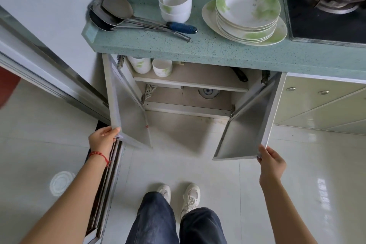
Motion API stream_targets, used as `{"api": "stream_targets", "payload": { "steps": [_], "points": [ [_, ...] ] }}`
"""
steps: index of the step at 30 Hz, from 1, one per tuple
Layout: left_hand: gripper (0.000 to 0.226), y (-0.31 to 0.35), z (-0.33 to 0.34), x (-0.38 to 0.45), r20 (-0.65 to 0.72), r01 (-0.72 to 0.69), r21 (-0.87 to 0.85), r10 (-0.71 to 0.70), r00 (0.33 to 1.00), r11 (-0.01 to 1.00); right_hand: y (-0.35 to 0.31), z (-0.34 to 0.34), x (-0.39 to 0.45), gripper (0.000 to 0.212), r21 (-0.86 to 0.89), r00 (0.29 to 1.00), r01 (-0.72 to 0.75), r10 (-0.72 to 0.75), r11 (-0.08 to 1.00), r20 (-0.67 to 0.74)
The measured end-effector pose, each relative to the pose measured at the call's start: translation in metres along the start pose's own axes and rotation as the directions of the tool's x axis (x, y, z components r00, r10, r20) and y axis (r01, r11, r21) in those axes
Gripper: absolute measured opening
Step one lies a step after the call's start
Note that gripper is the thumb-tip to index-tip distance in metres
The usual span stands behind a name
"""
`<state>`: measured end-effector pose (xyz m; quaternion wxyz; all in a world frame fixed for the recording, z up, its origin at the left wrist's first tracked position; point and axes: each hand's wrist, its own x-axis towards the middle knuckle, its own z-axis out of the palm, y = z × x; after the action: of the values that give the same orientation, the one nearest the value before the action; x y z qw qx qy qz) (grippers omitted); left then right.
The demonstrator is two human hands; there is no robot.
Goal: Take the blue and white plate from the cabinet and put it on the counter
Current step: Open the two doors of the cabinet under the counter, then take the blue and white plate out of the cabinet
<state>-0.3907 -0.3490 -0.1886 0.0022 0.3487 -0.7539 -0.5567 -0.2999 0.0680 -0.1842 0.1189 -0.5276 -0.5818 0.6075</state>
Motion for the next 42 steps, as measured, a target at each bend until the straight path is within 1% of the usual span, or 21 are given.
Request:
{"api": "stream_targets", "payload": {
  "steps": [2,6,8,10,12,13,14,15,16,17,18,20,23,25,26,28,31,36,39,40,42],
  "points": [
    [0.022,-0.005,-0.013,0.007,0.006,-0.011,0.054,0.010,1.000,0.998,0.002,-0.008,0.001,0.011,0.000,0.998,0.005,-0.005,1.000,-0.058],
    [0.026,-0.009,-0.030,0.014,-0.002,-0.038,0.201,0.039,0.999,0.979,0.008,-0.018,0.000,0.019,0.055,0.988,0.001,0.008,0.999,-0.154],
    [0.028,-0.005,-0.035,0.010,-0.021,-0.082,0.268,0.090,0.996,0.960,0.011,-0.019,-0.004,0.023,0.069,0.982,-0.003,0.016,0.998,-0.187],
    [0.028,-0.001,-0.037,0.002,-0.012,-0.185,0.385,0.205,0.979,0.904,0.012,-0.019,-0.013,0.018,0.054,0.976,0.006,0.006,0.999,-0.217],
    [0.029,0.002,-0.037,-0.010,0.048,-0.340,0.494,0.365,0.930,0.801,0.013,-0.014,-0.028,0.013,0.006,0.971,0.018,-0.016,1.000,-0.238],
    [0.030,0.004,-0.036,-0.018,0.110,-0.427,0.518,0.437,0.893,0.741,0.014,-0.011,-0.038,0.017,-0.026,0.969,0.017,-0.023,1.000,-0.245],
    [0.032,0.005,-0.033,-0.025,0.183,-0.510,0.527,0.496,0.849,0.680,0.014,-0.006,-0.050,0.026,-0.066,0.968,0.018,-0.034,0.998,-0.248],
    [0.032,0.006,-0.029,-0.033,0.256,-0.577,0.531,0.532,0.808,0.620,0.014,-0.001,-0.063,0.034,-0.109,0.972,0.041,-0.065,0.993,-0.227],
    [0.033,0.007,-0.024,-0.042,0.320,-0.626,0.532,0.550,0.772,0.569,0.015,0.006,-0.077,0.038,-0.156,0.978,0.090,-0.117,0.984,-0.171],
    [0.033,0.010,-0.019,-0.050,0.378,-0.664,0.533,0.554,0.742,0.525,0.015,0.013,-0.088,0.039,-0.227,0.979,0.164,-0.187,0.960,-0.085],
    [0.035,0.013,-0.013,-0.058,0.435,-0.697,0.532,0.551,0.712,0.480,0.016,0.019,-0.098,0.040,-0.322,0.965,0.254,-0.262,0.912,0.018],
    [0.039,0.019,-0.001,-0.069,0.544,-0.761,0.528,0.538,0.644,0.377,0.017,0.028,-0.107,0.042,-0.500,0.907,0.421,-0.368,0.757,0.207],
    [0.036,0.025,0.015,-0.075,0.634,-0.821,0.519,0.536,0.557,0.239,0.013,0.033,-0.104,0.046,-0.638,0.832,0.553,-0.404,0.535,0.381],
    [0.036,0.029,0.025,-0.074,0.671,-0.839,0.521,0.530,0.518,0.161,0.010,0.033,-0.094,0.047,-0.682,0.809,0.583,-0.386,0.442,0.442],
    [0.036,0.029,0.031,-0.073,0.682,-0.844,0.518,0.528,0.507,0.141,0.009,0.033,-0.087,0.047,-0.694,0.805,0.590,-0.374,0.412,0.461],
    [0.040,0.030,0.042,-0.072,0.695,-0.842,0.522,0.503,0.514,0.140,0.005,0.031,-0.074,0.048,-0.715,0.803,0.592,-0.352,0.372,0.482],
    [0.046,0.030,0.062,-0.070,0.705,-0.832,0.538,0.468,0.533,0.138,0.001,0.029,-0.050,0.047,-0.726,0.799,0.597,-0.338,0.342,0.498],
    [0.047,0.024,0.113,-0.062,0.691,-0.787,0.592,0.396,0.605,0.171,0.001,0.035,0.010,0.045,-0.712,0.770,0.637,-0.295,0.297,0.566],
    [0.042,0.019,0.136,-0.055,0.685,-0.781,0.598,0.392,0.614,0.178,0.004,0.043,0.036,0.044,-0.692,0.744,0.666,-0.307,0.277,0.593],
    [0.045,0.014,0.149,-0.050,0.688,-0.785,0.596,0.395,0.609,0.173,0.008,0.048,0.050,0.044,-0.688,0.739,0.672,-0.312,0.274,0.597],
    [0.062,0.007,0.173,-0.038,0.705,-0.792,0.586,0.374,0.602,0.170,0.018,0.061,0.075,0.044,-0.685,0.735,0.675,-0.325,0.274,0.595]
  ]
}}
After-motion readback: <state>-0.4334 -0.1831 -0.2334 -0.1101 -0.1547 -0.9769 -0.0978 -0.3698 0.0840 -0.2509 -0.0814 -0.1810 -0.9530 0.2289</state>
